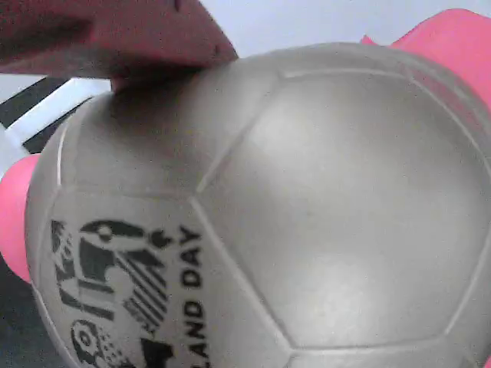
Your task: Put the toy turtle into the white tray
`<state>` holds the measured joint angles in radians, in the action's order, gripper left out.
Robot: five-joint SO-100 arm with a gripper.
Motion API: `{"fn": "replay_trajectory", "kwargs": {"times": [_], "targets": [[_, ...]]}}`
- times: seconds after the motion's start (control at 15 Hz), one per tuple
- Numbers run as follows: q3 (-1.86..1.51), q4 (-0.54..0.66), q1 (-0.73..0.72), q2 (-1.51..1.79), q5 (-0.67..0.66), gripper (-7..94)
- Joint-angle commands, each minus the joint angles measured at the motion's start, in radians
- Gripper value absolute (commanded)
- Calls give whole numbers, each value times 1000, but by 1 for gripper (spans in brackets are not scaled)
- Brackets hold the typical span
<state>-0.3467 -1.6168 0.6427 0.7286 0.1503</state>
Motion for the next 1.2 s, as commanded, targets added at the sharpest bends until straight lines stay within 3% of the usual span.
{"fn": "replay_trajectory", "kwargs": {"times": [0.0, 0.6, 0.67, 0.73, 0.87, 1.13], "targets": [[55, -5, 2, 34, 9, 0], [-11, 28, 5, 8, -17, 7], [-11, 26, 3, 9, -20, 12], [-17, 18, 2, 9, -23, 29], [-31, 15, 0, 11, -28, 45], [-41, 12, 0, 12, -38, 51]]}}
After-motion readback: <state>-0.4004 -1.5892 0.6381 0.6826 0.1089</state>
